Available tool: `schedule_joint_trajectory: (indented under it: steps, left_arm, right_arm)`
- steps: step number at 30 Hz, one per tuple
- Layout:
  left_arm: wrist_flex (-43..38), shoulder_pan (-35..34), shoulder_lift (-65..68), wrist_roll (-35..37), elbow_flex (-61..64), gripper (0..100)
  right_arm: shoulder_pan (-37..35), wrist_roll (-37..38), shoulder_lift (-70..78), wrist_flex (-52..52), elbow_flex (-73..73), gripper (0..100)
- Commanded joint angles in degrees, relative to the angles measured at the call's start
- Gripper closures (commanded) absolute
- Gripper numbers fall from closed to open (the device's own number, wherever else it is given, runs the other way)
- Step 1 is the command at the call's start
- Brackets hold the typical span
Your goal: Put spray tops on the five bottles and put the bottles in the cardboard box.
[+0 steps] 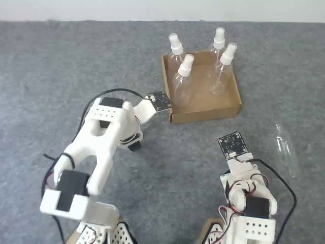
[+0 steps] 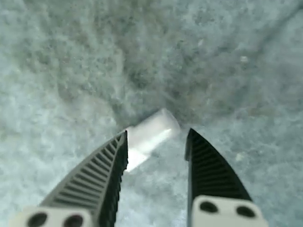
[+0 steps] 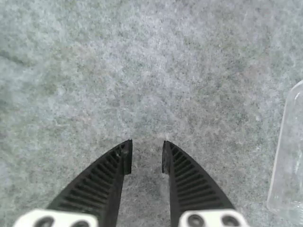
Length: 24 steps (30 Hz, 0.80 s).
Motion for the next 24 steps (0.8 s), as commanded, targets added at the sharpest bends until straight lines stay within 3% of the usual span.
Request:
schedule_joint_trajectory:
  steps: [1, 7, 10, 14, 18, 24]
  left_arm:
    - [-2.4, -1.3, 3.0, -1.0, -3.0, 82]
    - [-2.3, -2.5, 5.2, -0.3, -4.7, 90]
    - [-2.3, -2.1, 5.2, 5.2, -4.8, 95]
    - [-2.3, -0.8, 4.4, 19.8, -4.9, 98]
    - [-2.1, 1.2, 1.7, 44.0, -4.4, 98]
    - [-7.0, 3.8, 1.8, 55.3, -2.3, 98]
  right_arm:
    - [-0.1, -0.4, -0.5, 0.3, 1.1, 93.1]
    - [-0.1, -0.4, -0.5, 0.3, 1.1, 93.1]
    - [-0.1, -0.4, -0.5, 0.3, 1.1, 93.1]
    - [-0.1, -0.4, -0.5, 0.3, 1.1, 93.1]
    - [-0.1, -0.4, -0.5, 0.3, 1.1, 93.1]
    - [-0.1, -0.4, -0.5, 0.3, 1.1, 93.1]
